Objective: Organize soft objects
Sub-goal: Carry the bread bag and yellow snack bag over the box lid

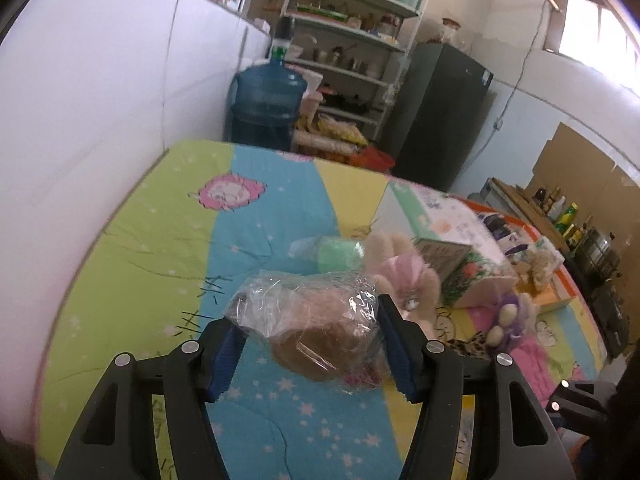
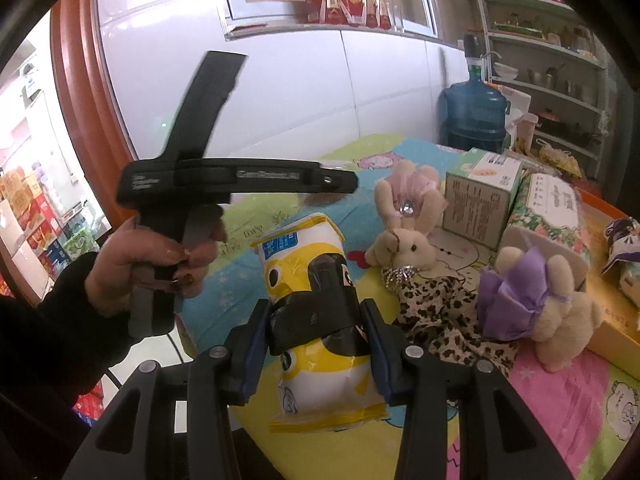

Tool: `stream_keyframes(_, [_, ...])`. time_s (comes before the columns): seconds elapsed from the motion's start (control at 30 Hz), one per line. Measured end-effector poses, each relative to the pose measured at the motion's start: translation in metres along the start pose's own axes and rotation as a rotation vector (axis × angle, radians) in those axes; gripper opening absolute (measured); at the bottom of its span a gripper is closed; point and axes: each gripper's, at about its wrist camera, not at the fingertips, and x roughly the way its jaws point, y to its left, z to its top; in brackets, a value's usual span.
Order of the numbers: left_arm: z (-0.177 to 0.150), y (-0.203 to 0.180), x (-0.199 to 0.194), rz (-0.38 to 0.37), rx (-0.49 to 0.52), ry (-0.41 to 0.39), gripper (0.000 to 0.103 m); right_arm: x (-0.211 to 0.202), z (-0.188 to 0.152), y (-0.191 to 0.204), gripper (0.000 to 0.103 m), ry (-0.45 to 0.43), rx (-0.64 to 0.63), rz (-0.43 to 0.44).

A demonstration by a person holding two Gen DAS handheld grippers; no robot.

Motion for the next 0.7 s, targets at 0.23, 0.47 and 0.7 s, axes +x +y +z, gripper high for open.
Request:
stream_keyframes(0.23, [0.003,-0.024,-0.035,-0.020,0.048,-0.063,0.064,-0.022,-0.001,0.000,0.045,-0.043,-0.001,-0.029])
stream_keyframes(0.47, [0.010,-0.059,-0.048,-0.066,0.102,-0.095,0.064,-0.050,-0.006,-0.007,0.045,-0.090,0.013,-0.076])
stream_keyframes(0.7, [0.015,-0.103,-0.049,-0.122,0.161,-0.104,0.064,-0.086,-0.017,-0.035,0.045,-0.140,0.063,-0.148])
